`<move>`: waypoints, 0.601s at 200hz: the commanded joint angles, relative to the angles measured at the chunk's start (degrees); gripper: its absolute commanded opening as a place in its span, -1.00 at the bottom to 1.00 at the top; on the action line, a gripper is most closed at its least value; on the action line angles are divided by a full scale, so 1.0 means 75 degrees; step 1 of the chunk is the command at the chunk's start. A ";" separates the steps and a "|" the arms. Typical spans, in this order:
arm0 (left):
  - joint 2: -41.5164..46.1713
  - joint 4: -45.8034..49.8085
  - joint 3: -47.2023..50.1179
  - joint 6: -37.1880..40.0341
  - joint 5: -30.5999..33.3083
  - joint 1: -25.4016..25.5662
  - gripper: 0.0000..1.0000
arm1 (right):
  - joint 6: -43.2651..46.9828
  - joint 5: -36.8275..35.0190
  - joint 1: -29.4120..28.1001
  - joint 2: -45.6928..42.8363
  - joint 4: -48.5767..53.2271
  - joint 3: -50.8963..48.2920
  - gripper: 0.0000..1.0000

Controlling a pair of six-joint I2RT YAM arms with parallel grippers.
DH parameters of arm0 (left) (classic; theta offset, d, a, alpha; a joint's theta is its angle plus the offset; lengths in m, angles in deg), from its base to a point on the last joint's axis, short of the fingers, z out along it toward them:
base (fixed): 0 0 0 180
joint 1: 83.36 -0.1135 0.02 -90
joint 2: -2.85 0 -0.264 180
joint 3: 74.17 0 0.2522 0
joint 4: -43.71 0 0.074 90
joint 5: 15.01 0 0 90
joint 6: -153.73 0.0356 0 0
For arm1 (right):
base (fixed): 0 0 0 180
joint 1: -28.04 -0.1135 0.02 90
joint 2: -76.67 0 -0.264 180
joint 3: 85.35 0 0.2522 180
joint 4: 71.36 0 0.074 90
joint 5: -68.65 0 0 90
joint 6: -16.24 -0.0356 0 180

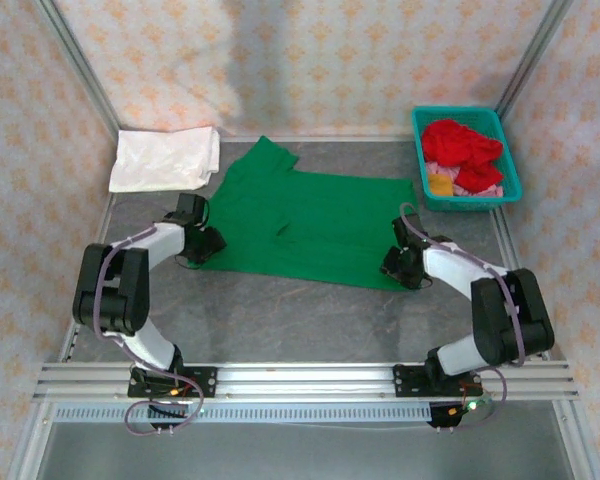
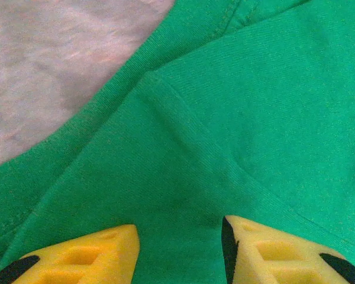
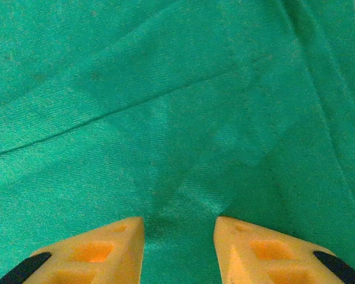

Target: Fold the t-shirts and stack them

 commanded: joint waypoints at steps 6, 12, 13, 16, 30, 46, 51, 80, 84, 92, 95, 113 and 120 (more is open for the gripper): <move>0.0615 0.0936 0.0874 -0.0312 0.0309 -0.0062 -0.13 | -0.0314 -0.0271 0.0089 -0.0569 0.0512 -0.0661 -0.23; 0.0797 0.0918 0.1093 -0.0388 0.0199 -0.0067 -0.13 | -0.0324 -0.0259 0.0080 -0.0707 0.0652 -0.0752 -0.22; 0.0831 0.0916 0.1133 -0.0400 0.0189 -0.0059 -0.13 | -0.0325 -0.0262 0.0080 -0.0723 0.0664 -0.0765 -0.22; 0.0919 0.0904 0.1249 -0.0430 0.0126 -0.0051 -0.13 | -0.0345 -0.0273 0.0090 -0.0785 0.0728 -0.0802 -0.22; 0.1337 0.0885 0.1719 -0.0588 -0.0050 -0.0032 -0.12 | -0.0319 -0.0261 0.0082 -0.0953 0.0934 -0.0916 -0.22; 0.1880 0.0999 0.2093 -0.0737 -0.0174 0.0041 -0.12 | -0.0256 -0.0079 0.0091 -0.1009 0.1150 -0.0786 -0.22; 0.2083 0.1150 0.2111 -0.0740 -0.0146 0.0055 -0.12 | -0.0226 -0.0053 0.0085 -0.1036 0.1233 -0.0683 -0.22; 0.3289 0.1754 0.1509 -0.0661 0.0418 0.0055 -0.08 | 0.0103 -0.0346 -0.0107 -0.1376 0.1290 0.0321 -0.21; 0.3379 0.1732 0.1355 -0.0642 0.0414 0.0056 -0.07 | 0.0169 -0.0403 -0.0138 -0.1367 0.1231 0.0474 -0.20; 0.3436 0.1622 0.1029 -0.0606 0.0367 0.0083 -0.05 | 0.0314 -0.0441 -0.0208 -0.1275 0.1084 0.0770 -0.13; 0.3418 0.1576 0.0892 -0.0586 0.0350 0.0096 -0.04 | 0.0366 -0.0439 -0.0220 -0.1192 0.1040 0.0883 -0.13; 0.2858 0.1257 0.0064 -0.0360 0.0296 0.0204 -0.04 | 0.0673 -0.0400 -0.0281 -0.0356 0.1077 0.1805 -0.13; 0.2508 0.1178 -0.0311 -0.0285 0.0253 0.0246 -0.04 | 0.0761 -0.0405 -0.0306 -0.0073 0.1063 0.2069 -0.13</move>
